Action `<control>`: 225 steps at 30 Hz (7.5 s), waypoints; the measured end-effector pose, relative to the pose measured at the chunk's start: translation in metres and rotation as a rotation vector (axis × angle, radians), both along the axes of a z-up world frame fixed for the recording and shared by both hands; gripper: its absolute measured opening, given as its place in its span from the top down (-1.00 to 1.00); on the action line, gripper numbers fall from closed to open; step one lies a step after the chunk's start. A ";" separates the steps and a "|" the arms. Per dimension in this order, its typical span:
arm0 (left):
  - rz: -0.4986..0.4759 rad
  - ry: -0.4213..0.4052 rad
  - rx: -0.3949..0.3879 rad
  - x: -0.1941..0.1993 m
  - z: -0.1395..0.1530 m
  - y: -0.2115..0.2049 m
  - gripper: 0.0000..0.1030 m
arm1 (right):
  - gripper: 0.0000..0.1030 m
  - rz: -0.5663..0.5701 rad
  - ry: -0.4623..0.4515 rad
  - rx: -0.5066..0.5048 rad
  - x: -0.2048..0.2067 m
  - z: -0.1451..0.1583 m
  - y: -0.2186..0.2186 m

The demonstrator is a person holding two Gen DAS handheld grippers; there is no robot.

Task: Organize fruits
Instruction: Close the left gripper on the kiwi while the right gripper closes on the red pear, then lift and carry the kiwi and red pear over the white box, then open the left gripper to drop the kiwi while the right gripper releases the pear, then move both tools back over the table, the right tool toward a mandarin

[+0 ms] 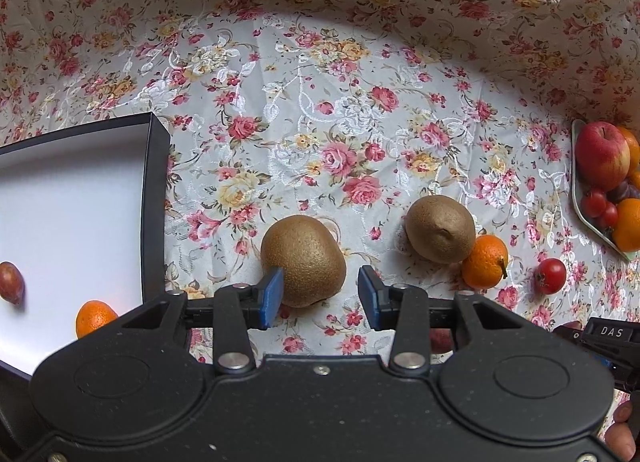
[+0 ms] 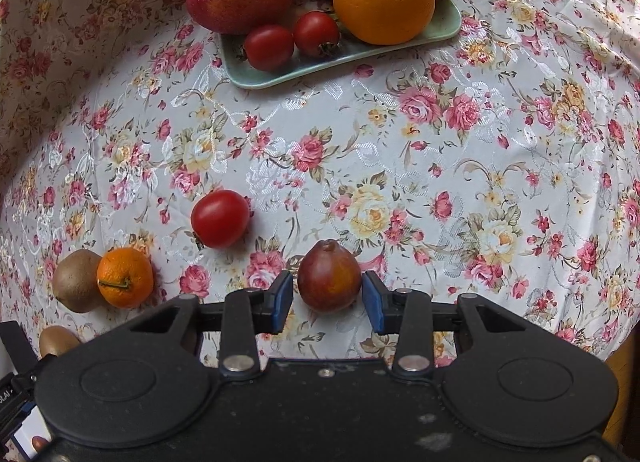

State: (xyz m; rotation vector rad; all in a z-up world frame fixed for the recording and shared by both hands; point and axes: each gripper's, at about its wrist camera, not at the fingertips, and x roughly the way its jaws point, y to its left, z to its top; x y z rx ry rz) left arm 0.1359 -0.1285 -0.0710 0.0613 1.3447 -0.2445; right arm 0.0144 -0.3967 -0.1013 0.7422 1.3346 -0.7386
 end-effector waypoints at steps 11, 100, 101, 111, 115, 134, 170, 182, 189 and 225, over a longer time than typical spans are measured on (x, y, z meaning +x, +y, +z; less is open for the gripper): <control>0.007 -0.051 0.065 0.006 -0.009 -0.007 -0.14 | 0.28 0.067 0.040 -0.034 0.017 -0.007 0.013; 0.502 -0.192 0.162 0.038 0.041 0.261 -0.13 | 0.28 0.644 -0.398 -0.003 0.086 0.072 0.281; 0.515 -0.185 0.159 0.039 0.039 0.267 -0.12 | 0.28 0.657 -0.400 -0.002 0.089 0.070 0.288; 0.571 -0.144 0.144 0.039 0.028 0.309 -0.12 | 0.27 0.770 -0.416 0.039 0.114 0.047 0.351; 0.572 -0.134 0.143 0.038 0.025 0.318 -0.13 | 0.27 0.778 -0.416 0.047 0.120 0.040 0.364; 0.558 -0.158 0.153 0.035 0.028 0.326 -0.13 | 0.24 0.791 -0.451 0.070 0.125 0.039 0.373; 0.444 -0.094 0.184 0.037 0.032 0.264 -0.13 | 0.24 0.813 -0.347 0.057 0.108 0.044 0.352; 0.346 -0.119 0.173 0.034 0.040 0.208 -0.13 | 0.24 0.769 -0.302 0.037 0.093 0.052 0.316; 0.258 -0.138 0.170 0.028 0.046 0.164 -0.13 | 0.24 0.708 -0.273 0.020 0.080 0.057 0.281; -0.187 -0.104 0.158 -0.048 0.021 -0.052 -0.13 | 0.24 0.294 -0.153 0.045 -0.041 0.043 0.081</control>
